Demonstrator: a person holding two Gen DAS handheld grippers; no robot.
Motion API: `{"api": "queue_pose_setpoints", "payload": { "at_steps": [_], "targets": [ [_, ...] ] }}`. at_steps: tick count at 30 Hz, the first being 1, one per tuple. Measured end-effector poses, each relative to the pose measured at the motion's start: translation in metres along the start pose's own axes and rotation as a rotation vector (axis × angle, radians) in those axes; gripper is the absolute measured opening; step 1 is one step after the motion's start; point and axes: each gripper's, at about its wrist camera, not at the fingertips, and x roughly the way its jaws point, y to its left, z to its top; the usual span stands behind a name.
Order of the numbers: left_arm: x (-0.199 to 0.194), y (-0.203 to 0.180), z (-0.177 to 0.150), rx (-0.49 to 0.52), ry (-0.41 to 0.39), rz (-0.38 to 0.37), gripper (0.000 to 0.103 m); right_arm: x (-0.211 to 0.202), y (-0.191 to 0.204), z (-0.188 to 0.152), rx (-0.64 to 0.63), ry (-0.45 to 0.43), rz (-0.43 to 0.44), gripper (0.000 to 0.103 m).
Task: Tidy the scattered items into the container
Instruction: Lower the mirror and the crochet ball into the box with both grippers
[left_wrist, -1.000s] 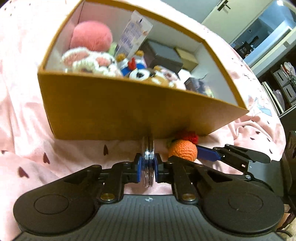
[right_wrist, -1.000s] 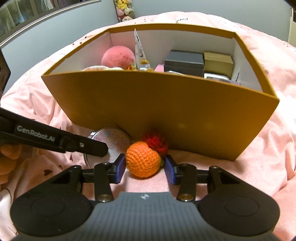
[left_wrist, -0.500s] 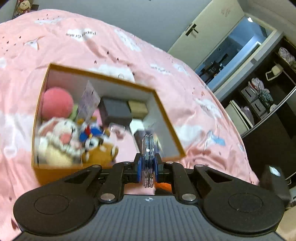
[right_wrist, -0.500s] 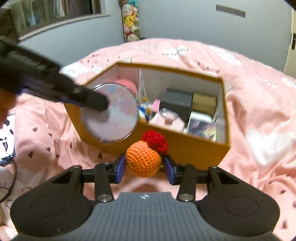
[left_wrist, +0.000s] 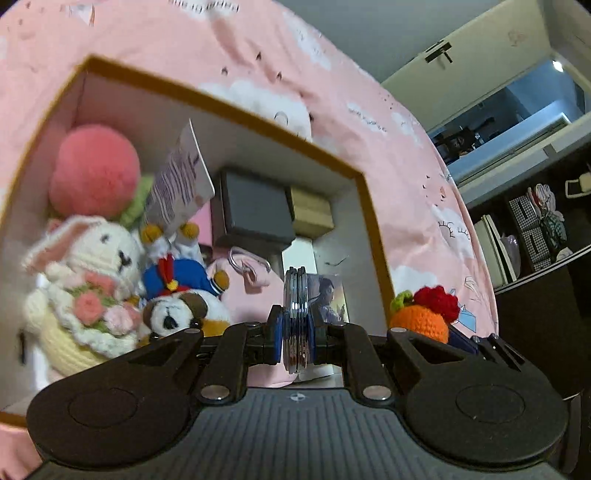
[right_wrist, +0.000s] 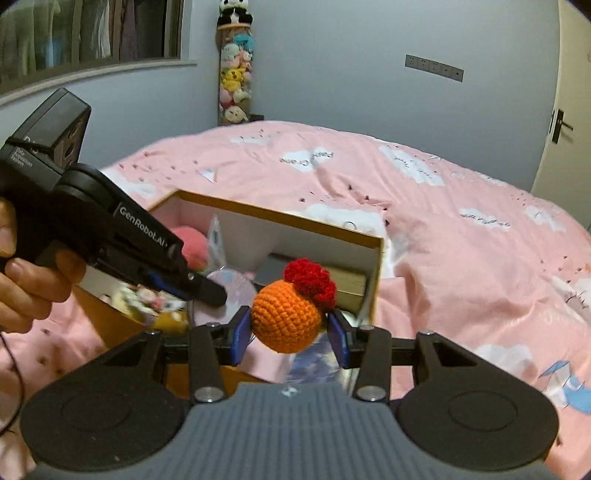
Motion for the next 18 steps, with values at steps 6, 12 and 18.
{"api": "queue_pose_setpoints", "payload": {
  "at_steps": [6, 12, 18],
  "targets": [
    [0.020, 0.003, 0.001, 0.021, 0.052, 0.051, 0.015, 0.020, -0.013, -0.002, -0.031, 0.048, -0.016, 0.047],
    [0.027, -0.004, 0.004, 0.097, 0.081, 0.132, 0.018, 0.044, -0.015, 0.008, -0.130, 0.074, -0.012, 0.047],
    [0.025, -0.016, 0.004, 0.189, 0.091, 0.197, 0.026, 0.071, -0.016, 0.020, -0.263, 0.106, -0.005, 0.047]
  ]
}}
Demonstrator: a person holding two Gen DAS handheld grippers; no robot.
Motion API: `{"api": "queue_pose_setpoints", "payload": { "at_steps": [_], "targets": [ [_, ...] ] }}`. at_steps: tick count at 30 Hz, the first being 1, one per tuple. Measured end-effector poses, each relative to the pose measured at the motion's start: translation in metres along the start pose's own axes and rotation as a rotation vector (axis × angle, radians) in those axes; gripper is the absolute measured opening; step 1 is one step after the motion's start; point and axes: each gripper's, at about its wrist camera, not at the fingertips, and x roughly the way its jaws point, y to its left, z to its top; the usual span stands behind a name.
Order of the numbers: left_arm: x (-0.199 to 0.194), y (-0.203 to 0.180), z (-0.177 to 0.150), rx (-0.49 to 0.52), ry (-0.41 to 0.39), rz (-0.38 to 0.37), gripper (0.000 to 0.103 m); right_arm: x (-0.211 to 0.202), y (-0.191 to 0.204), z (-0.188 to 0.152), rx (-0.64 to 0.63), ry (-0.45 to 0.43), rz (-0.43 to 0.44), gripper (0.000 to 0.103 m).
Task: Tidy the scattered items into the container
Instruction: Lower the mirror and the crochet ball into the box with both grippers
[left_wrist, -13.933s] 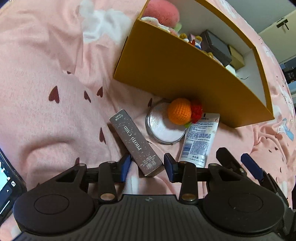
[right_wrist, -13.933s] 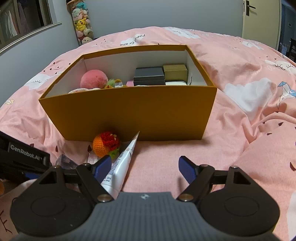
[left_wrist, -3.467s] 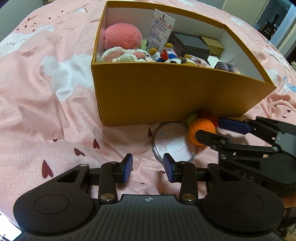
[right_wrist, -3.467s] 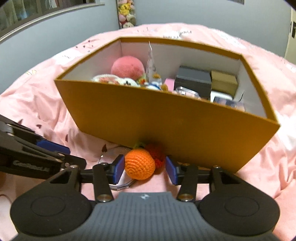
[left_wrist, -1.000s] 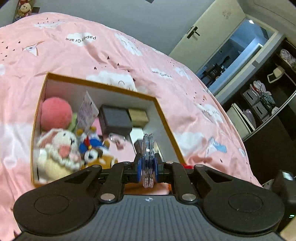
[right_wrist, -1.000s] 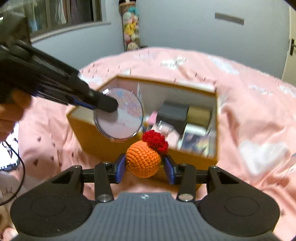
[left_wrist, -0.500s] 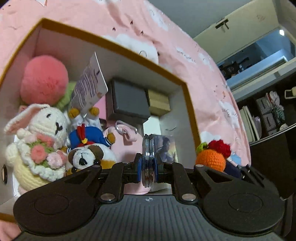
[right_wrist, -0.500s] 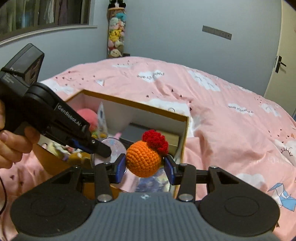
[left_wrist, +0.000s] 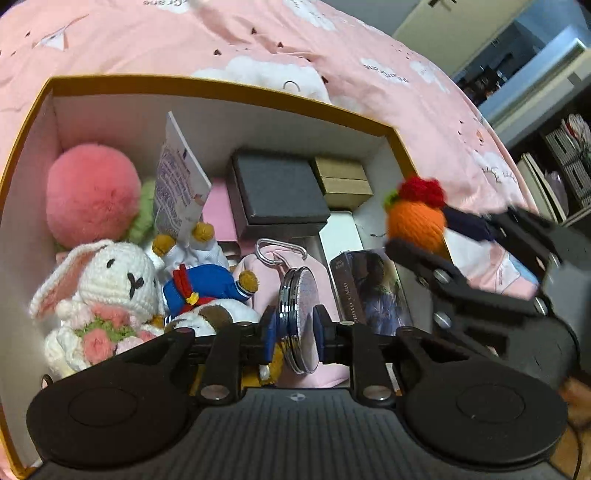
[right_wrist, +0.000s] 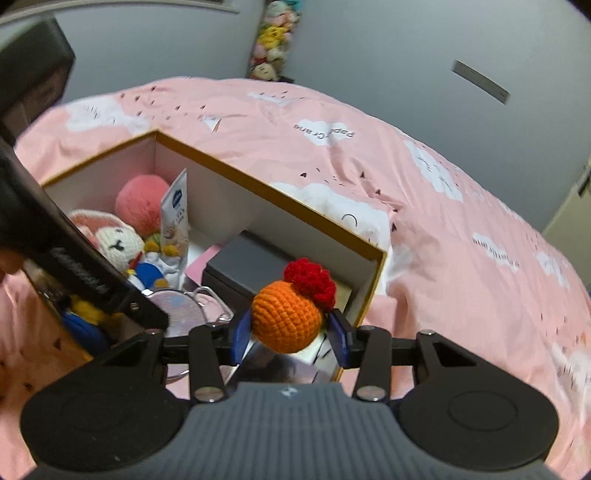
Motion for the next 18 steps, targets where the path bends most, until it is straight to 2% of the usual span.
{"api": "queue_pose_setpoints", "payload": {
  "at_steps": [6, 11, 14, 18],
  "targets": [
    [-0.013, -0.003, -0.001, 0.027, -0.014, -0.010, 0.035, 0.028, -0.005, 0.009, -0.151, 0.070, 0.027, 0.047],
    [-0.018, 0.001, -0.001, 0.024, -0.028, -0.018, 0.035, 0.044, -0.004, 0.014, -0.235, 0.108, 0.022, 0.047],
    [-0.015, 0.003, -0.002, 0.033, -0.028, -0.008, 0.024, 0.052, -0.002, 0.016, -0.255, 0.129, 0.014, 0.047],
    [-0.011, 0.008, -0.003, 0.021, -0.031, -0.027, 0.021, 0.055, 0.000, 0.017, -0.260, 0.138, 0.013, 0.047]
  ]
}}
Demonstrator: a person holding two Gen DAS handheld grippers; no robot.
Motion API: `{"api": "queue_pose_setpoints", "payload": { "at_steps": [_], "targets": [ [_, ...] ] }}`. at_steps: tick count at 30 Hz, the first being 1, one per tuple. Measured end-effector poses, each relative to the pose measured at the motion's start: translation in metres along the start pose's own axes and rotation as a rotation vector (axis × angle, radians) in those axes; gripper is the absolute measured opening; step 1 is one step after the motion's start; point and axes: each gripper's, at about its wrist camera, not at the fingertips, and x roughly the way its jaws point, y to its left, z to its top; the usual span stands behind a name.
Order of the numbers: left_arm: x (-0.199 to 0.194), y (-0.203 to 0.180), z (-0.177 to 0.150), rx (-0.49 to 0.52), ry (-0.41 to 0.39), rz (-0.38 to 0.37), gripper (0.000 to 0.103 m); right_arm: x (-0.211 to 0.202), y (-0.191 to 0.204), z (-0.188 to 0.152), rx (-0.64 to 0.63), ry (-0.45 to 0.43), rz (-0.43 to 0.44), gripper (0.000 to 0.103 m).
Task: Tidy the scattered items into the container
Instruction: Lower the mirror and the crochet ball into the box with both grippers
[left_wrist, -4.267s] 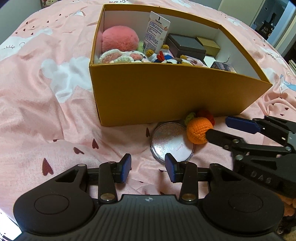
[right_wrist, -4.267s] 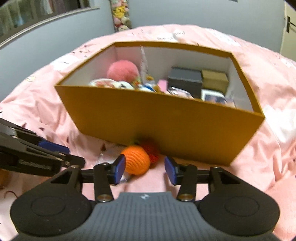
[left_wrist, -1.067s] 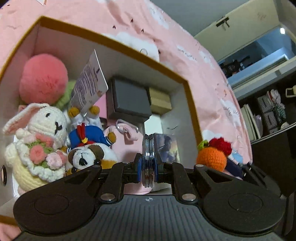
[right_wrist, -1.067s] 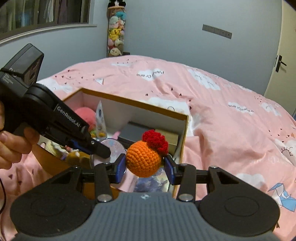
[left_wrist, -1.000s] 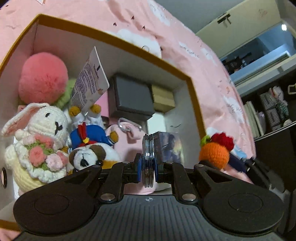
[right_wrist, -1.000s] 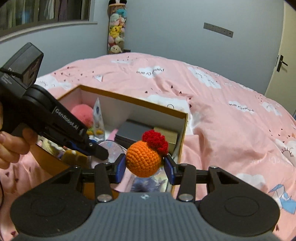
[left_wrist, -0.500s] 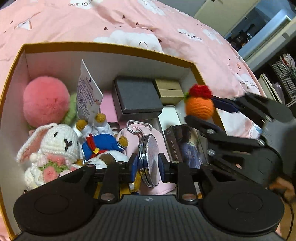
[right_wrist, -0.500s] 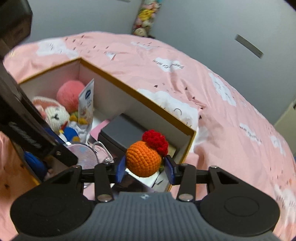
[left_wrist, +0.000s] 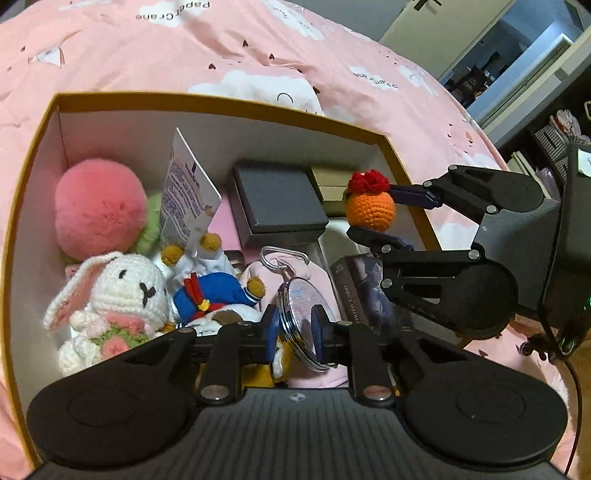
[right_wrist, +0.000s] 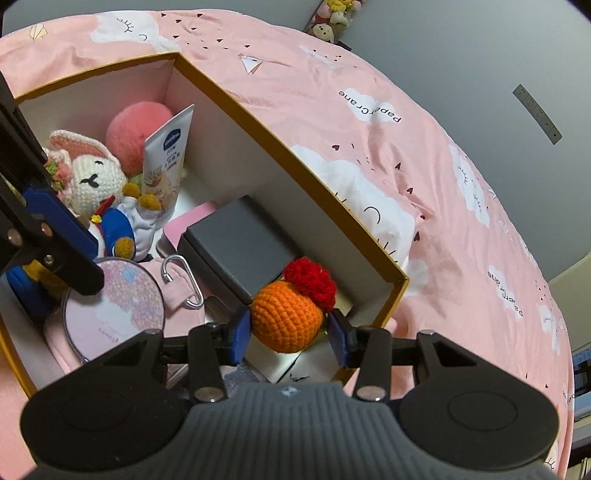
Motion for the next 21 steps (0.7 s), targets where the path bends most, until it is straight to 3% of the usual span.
{"api": "queue_pose_setpoints", "payload": {
  "at_steps": [7, 21],
  "targets": [
    [0.006, -0.010, -0.002, 0.078, -0.004, 0.043, 0.021, -0.001, 0.001, 0.000, -0.038, 0.023, -0.007, 0.047],
    [-0.015, -0.014, -0.010, 0.117, -0.067, 0.061, 0.022, 0.006, 0.001, -0.003, -0.054, 0.070, -0.005, 0.048]
  ]
}}
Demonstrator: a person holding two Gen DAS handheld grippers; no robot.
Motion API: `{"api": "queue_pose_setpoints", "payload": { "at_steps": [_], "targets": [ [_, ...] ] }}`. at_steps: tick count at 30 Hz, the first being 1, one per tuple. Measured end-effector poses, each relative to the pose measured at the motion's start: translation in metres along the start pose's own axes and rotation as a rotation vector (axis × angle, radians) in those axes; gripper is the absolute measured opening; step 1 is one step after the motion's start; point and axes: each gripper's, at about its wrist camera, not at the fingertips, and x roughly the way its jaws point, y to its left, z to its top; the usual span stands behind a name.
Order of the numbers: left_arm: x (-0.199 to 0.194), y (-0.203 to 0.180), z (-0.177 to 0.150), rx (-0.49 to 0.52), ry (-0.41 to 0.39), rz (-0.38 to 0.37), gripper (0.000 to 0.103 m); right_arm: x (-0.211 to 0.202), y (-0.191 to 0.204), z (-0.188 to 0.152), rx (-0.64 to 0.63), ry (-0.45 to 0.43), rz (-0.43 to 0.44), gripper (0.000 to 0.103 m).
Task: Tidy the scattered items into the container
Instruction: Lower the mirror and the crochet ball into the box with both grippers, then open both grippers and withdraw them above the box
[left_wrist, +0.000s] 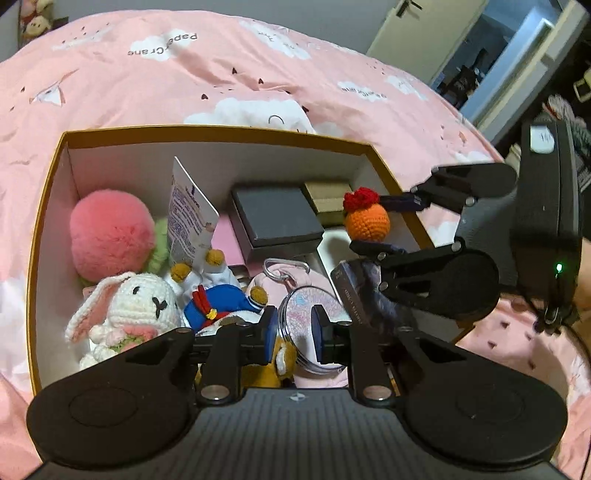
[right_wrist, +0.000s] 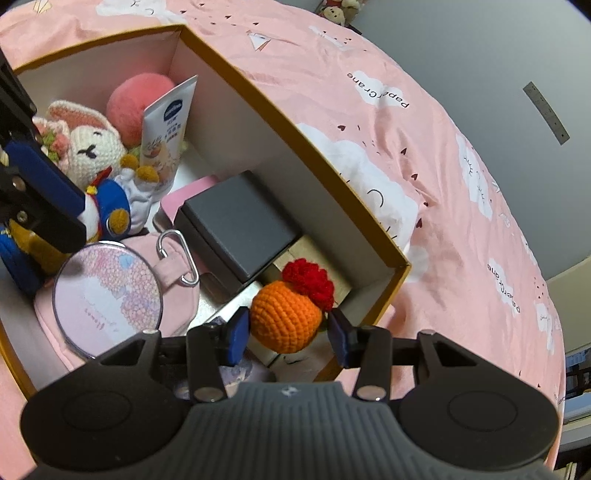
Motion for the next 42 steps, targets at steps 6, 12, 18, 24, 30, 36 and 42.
{"api": "queue_pose_setpoints", "payload": {
  "at_steps": [6, 12, 18, 24, 30, 36, 42],
  "targets": [
    [0.012, -0.005, 0.000, 0.024, 0.027, 0.004, 0.022, -0.001, 0.001, 0.000, -0.001, 0.010, -0.001, 0.048],
    [0.027, -0.005, -0.001, 0.005, 0.068, -0.026, 0.022, -0.004, 0.001, -0.001, -0.001, 0.003, 0.000, 0.050],
    [0.012, -0.005, -0.001, -0.005, 0.023, -0.021, 0.022, -0.016, -0.002, -0.004, 0.048, -0.028, -0.003, 0.052],
    [-0.022, -0.015, -0.002, 0.017, -0.068, 0.037, 0.030, -0.038, 0.001, -0.009, 0.153, -0.062, 0.003, 0.060],
    [-0.054, -0.036, -0.013, 0.082, -0.180, 0.154, 0.056, -0.072, 0.000, -0.013, 0.326, -0.130, 0.008, 0.073],
    [-0.087, -0.049, -0.029, 0.101, -0.314, 0.252, 0.074, -0.116, 0.010, -0.026, 0.495, -0.261, -0.036, 0.085],
    [-0.107, -0.059, -0.052, 0.086, -0.463, 0.347, 0.088, -0.147, 0.025, -0.043, 0.640, -0.372, -0.124, 0.093]
  ]
}}
